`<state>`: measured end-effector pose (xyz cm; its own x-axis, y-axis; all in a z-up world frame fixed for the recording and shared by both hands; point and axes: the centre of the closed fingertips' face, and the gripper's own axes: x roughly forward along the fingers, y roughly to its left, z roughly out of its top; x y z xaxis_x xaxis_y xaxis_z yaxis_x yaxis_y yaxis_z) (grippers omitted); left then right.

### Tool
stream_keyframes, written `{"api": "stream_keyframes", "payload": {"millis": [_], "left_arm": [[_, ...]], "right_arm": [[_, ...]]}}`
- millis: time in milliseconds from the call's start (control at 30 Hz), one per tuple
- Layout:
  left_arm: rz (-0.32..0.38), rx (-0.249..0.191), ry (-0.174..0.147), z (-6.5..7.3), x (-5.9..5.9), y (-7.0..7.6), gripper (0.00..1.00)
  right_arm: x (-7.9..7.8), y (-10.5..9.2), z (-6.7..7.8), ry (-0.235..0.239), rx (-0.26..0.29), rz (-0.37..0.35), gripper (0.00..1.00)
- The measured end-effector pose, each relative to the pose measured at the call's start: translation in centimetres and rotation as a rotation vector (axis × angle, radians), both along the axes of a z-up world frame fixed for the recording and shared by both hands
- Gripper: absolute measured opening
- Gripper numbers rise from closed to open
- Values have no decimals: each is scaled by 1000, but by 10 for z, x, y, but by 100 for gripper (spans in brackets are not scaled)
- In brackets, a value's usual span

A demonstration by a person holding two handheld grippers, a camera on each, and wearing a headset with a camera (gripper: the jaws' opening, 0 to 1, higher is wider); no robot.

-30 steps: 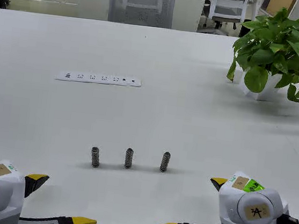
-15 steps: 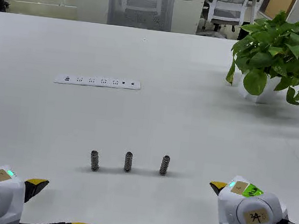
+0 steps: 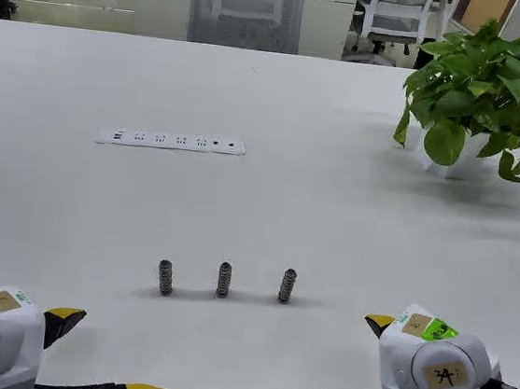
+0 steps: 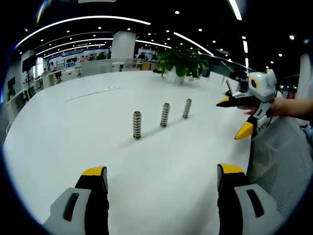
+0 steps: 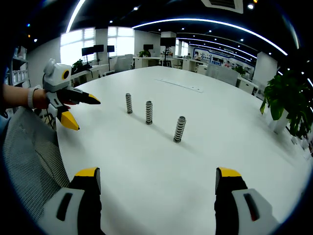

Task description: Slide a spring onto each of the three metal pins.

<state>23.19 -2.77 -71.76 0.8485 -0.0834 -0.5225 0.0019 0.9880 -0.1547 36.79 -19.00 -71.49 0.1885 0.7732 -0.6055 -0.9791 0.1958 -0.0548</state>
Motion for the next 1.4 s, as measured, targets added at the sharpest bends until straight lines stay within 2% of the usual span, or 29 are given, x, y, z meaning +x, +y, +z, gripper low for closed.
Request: {"api": "stream_keyframes", "payload": {"millis": [733, 1400], "left_arm": [[-2, 4, 2, -2, 0, 2, 94], [-9, -1, 7, -2, 0, -2, 94]], "right_arm": [[2, -1, 1, 1, 6, -7, 99], [1, -1, 0, 5, 1, -8, 99]]}}
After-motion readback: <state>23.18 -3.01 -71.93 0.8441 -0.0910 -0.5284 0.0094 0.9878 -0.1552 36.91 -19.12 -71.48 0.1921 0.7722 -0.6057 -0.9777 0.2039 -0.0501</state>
